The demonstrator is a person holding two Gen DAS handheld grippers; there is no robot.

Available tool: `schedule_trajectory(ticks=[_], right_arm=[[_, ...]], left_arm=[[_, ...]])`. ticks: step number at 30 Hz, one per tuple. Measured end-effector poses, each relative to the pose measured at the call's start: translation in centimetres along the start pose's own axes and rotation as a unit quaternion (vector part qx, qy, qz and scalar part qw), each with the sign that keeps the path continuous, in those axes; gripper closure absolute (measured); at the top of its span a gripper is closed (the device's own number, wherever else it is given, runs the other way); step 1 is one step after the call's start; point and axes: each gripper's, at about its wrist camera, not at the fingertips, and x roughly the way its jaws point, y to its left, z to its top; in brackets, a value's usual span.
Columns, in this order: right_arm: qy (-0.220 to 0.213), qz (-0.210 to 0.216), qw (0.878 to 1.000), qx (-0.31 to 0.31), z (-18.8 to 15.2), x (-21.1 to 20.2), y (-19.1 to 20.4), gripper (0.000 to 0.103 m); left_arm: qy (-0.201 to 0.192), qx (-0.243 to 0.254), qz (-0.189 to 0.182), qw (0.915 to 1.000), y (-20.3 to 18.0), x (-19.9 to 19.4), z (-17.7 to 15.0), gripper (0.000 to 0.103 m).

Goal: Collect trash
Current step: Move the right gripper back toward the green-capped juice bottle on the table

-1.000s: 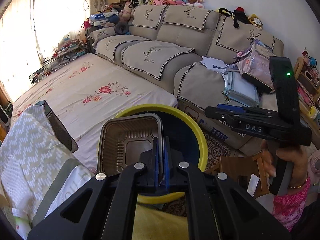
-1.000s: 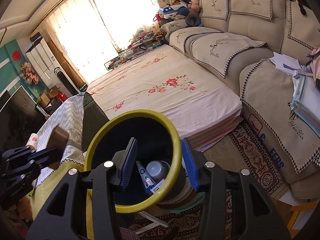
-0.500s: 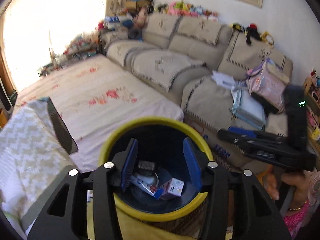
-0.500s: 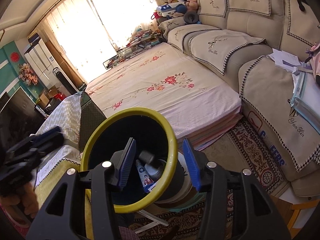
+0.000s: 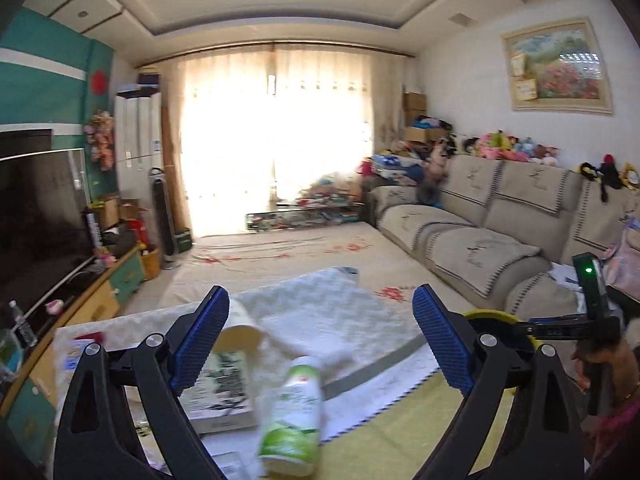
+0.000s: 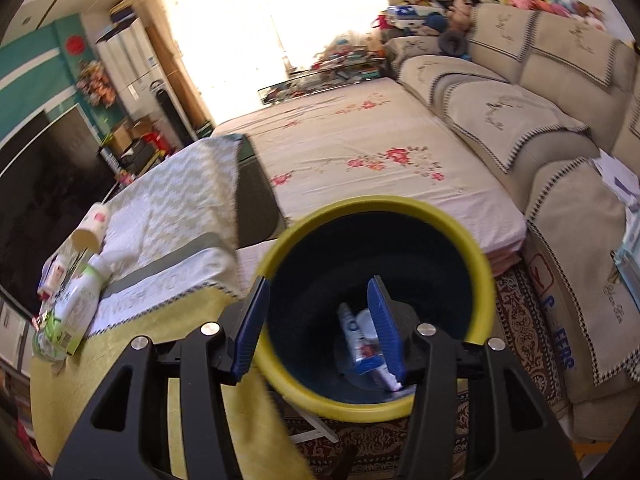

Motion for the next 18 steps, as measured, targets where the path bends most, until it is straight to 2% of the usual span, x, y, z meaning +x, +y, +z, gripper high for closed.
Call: schedule_trajectory(ticks=[4, 6, 10, 14, 18], right_arm=[[0.018, 0.029, 0.999, -0.042, -0.2, 1.0, 5.4, 0.054], [0.024, 0.041, 0.997, -0.062, -0.5, 1.2, 7.9, 0.054], [0.037, 0.069, 0.991, -0.111, -1.6, 1.5, 13.7, 0.051], [0.041, 0.1, 0.982, -0.152, -2.8, 1.1, 19.4, 0.048], [0.032, 0.131, 0.975, -0.175, -3.9, 0.5, 24.1, 0.035]], left_arm=[[0.002, -0.041, 0.084, 0.9957, 8.0, -1.6, -2.0, 0.009], [0.003, -0.064, 0.116, 0.9912, 11.9, -1.9, -3.2, 0.009], [-0.004, -0.106, 0.175, 0.9788, 17.3, -2.0, -6.0, 0.009], [-0.005, -0.155, 0.18, 0.9714, 20.0, -1.7, -8.3, 0.009], [0.002, -0.175, 0.203, 0.9633, 20.3, -1.6, -9.5, 0.009]])
